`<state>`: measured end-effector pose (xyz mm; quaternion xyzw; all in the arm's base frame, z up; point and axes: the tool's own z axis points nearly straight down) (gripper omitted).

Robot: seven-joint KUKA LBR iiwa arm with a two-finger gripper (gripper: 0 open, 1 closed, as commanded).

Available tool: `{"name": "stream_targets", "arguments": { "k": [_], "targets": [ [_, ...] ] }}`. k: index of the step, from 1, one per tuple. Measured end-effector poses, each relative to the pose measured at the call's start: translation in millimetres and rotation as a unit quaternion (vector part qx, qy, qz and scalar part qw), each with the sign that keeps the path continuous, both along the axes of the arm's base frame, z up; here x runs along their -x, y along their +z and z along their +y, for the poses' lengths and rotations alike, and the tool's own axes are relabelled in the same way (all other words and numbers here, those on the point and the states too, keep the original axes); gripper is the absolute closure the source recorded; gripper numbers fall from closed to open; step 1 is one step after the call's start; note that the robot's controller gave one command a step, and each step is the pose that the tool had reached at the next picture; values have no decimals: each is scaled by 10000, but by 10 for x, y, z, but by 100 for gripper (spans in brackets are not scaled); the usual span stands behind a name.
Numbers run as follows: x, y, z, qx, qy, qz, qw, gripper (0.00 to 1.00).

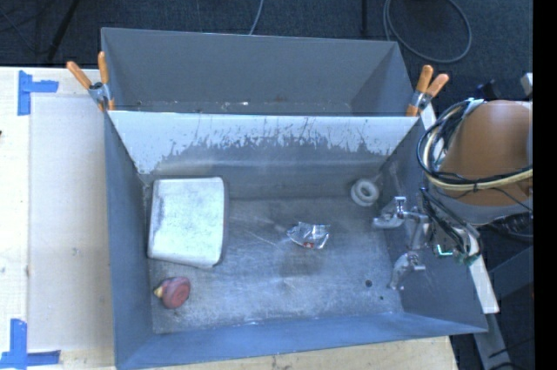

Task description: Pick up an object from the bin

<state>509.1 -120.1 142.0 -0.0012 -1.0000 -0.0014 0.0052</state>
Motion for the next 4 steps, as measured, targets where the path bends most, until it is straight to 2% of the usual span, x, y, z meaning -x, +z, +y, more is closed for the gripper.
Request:
{"name": "stream_targets", "arguments": {
  "k": [1,2,3,4],
  "targets": [
    [-879,-661,733,4,602,-83,9982,0],
    [-882,-625,712,11,593,-105,9982,100],
    [-811,-188,1018,5,698,-73,9975,100],
    [-806,-216,1009,8,701,-56,9975,0]
  ]
}}
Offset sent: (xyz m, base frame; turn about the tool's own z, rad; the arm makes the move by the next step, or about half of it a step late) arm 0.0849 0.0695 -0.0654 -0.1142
